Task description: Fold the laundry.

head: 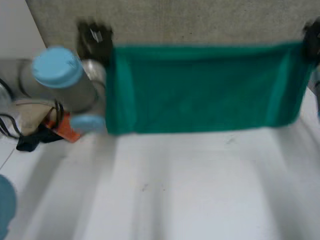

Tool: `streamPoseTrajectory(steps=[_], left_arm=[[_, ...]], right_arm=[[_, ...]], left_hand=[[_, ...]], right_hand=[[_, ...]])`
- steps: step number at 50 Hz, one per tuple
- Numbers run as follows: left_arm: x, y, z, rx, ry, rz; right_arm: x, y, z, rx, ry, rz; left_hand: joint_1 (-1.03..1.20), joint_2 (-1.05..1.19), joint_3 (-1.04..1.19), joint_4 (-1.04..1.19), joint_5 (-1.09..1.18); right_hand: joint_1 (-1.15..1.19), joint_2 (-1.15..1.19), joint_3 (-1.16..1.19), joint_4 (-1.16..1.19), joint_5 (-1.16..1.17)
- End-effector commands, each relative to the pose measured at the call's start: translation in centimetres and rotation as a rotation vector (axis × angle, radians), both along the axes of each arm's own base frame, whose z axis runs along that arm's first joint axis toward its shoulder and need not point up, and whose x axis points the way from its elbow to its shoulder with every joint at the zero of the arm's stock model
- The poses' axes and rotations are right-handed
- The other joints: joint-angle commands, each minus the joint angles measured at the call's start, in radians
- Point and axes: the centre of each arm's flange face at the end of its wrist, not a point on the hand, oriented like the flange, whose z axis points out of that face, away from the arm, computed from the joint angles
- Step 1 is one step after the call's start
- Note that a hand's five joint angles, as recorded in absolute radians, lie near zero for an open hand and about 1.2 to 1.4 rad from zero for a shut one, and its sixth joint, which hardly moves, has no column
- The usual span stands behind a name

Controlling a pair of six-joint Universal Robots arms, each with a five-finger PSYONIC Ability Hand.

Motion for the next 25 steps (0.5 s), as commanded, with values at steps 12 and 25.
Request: streamPoseTrajectory(steps=[12, 25], left_arm=[[1.3, 2.6, -0.7, 0.049, 0.024, -0.088], [2.6, 8.5, -12.6, 0.513, -0.194, -0.104]], right_arm=[[0.7, 3.1, 0.3, 0.174, -0.11, 0.166], [0.7, 7.8, -10.1, 0.661, 0.149, 0.12]], left_hand=[[0.268, 0.195, 0.2, 0.194, 0.214], [0.268, 0.195, 0.2, 0.194, 0.214]], right_hand=[[0.264, 0.211, 0.202, 0.196, 0.222], [0.264, 0.211, 0.202, 0.196, 0.222]])
